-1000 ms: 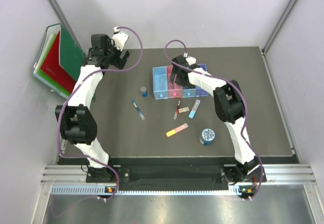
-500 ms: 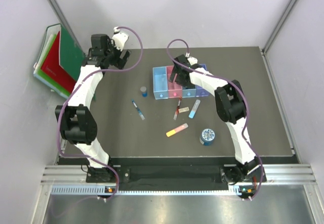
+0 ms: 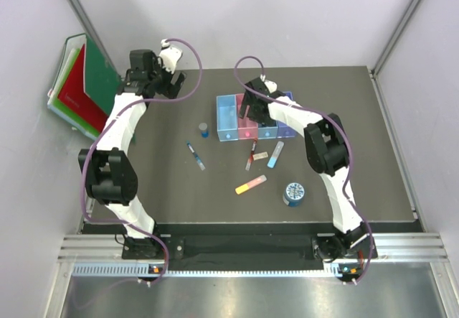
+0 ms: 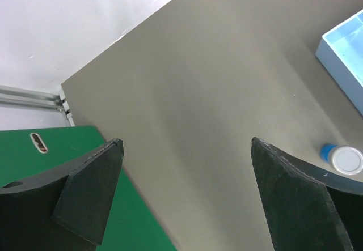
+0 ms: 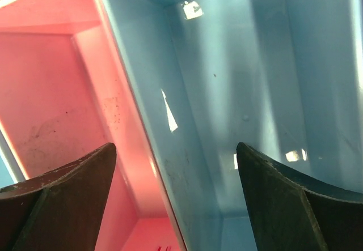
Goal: Sort the stationery into containers
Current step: Move the storage box to the center of the board, then pick up the stationery from the center of the board.
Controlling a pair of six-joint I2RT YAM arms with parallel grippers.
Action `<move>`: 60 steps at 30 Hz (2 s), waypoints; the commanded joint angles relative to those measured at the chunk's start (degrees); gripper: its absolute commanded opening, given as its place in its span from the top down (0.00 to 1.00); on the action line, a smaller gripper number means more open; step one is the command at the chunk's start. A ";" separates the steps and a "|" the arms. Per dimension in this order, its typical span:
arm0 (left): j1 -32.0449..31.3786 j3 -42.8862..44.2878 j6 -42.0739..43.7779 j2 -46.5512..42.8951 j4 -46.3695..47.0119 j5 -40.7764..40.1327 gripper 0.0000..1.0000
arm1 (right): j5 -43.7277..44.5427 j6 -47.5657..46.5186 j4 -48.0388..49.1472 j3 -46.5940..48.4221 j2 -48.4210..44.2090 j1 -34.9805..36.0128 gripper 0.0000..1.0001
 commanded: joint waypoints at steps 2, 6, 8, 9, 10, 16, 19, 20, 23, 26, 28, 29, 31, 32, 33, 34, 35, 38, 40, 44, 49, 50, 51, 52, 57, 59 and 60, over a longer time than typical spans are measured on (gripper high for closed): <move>-0.22 -1.30 -1.20 -3.09 3.92 2.52 0.01 | 2.41 -7.28 -2.86 6.64 2.17 -0.44 0.13; -0.40 -3.41 -0.24 -4.85 5.86 3.92 0.01 | 1.36 -13.25 -2.50 10.52 0.68 -1.31 0.13; -0.49 -4.29 0.46 -5.81 6.13 4.97 0.01 | 1.44 -15.81 -2.59 12.36 -0.81 -1.67 0.12; -0.58 -4.64 0.47 -6.16 6.65 5.24 0.01 | 1.71 -17.91 -2.85 12.72 -1.34 -1.76 0.12; -0.66 -5.25 0.64 -6.43 6.74 5.85 0.01 | 1.62 -18.97 -2.77 12.90 -2.56 -1.93 0.12; -1.37 -6.92 0.73 -6.96 6.05 10.25 0.01 | -1.17 -35.12 -1.54 13.77 -6.87 -2.46 0.05; -2.86 -6.84 1.52 -5.73 3.68 13.49 0.01 | -0.06 -45.41 -1.89 15.71 -8.80 -3.07 0.00; -3.21 -6.93 1.78 -4.94 3.32 13.85 0.01 | 0.12 -46.92 -1.72 15.27 -9.51 -4.12 0.00; -4.70 -6.31 1.44 -3.27 2.00 14.65 0.01 | -2.33 -50.79 -1.01 13.26 -13.29 -7.63 0.00; -5.93 -4.65 1.52 -0.91 -1.84 15.27 0.01 | -5.75 -53.96 -0.83 12.02 -16.28 -11.84 0.00; -6.64 -3.41 1.17 0.24 -3.71 15.53 0.01 | -8.38 -54.67 -2.24 11.67 -17.68 -14.05 0.00; -6.73 -3.41 1.17 0.95 -5.54 17.01 0.01 | -8.57 -54.93 -2.50 11.32 -18.13 -16.15 0.00; -6.82 -3.94 2.83 1.65 -7.22 18.77 0.01 | -8.31 -56.24 -2.33 9.74 -19.45 -18.53 0.00; -7.08 -4.29 3.80 1.83 -8.62 19.13 0.01 | -7.96 -58.08 -2.33 9.47 -19.80 -19.07 0.00; -7.17 -4.64 4.85 2.18 -9.59 19.22 0.01 | -6.57 -58.97 -2.16 9.30 -20.24 -19.59 0.00; -7.17 -4.90 7.04 2.62 -10.21 19.22 0.01 | -5.86 -59.76 -2.07 9.21 -20.33 -20.21 0.00; -7.17 -5.17 7.93 2.80 -10.65 19.13 0.01 | -5.50 -61.07 -1.98 9.21 -20.42 -20.47 0.00; -7.17 -4.73 11.80 4.11 -14.69 20.53 0.01 | -4.45 -62.22 -1.37 9.03 -21.03 -21.09 0.00; -7.26 -3.94 14.42 5.43 -18.73 21.76 0.01 | -3.83 -62.31 -1.28 9.03 -21.29 -21.18 0.00; -7.34 -2.27 17.51 8.59 -23.57 22.56 0.02 | -3.21 -62.23 -0.48 9.12 -21.38 -21.27 0.00; -7.52 -0.95 19.80 12.28 -25.68 21.51 0.09 | -2.51 -62.49 -0.40 9.21 -21.65 -21.27 0.00; -7.52 -0.25 20.24 12.64 -25.77 21.42 0.09 | -2.25 -62.40 -0.31 9.21 -21.82 -21.35 0.00; -7.52 0.01 21.11 13.25 -25.78 21.33 0.10 | -2.16 -62.49 -0.22 9.12 -21.74 -21.27 0.00; -7.61 0.45 21.64 13.52 -25.95 20.81 0.10 | -2.07 -62.23 -0.22 9.03 -21.82 -21.27 0.00; -8.13 5.37 25.86 15.19 -28.32 18.78 0.09 | -2.24 -61.44 -0.31 7.63 -22.26 -21.27 0.00; -8.49 7.65 27.44 16.15 -29.37 17.56 0.09 | -2.34 -61.26 -0.31 7.54 -22.52 -21.27 0.00; -8.75 8.27 29.10 16.94 -30.51 17.11 0.09 | -2.25 -61.17 -0.40 7.62 -22.53 -21.35 0.00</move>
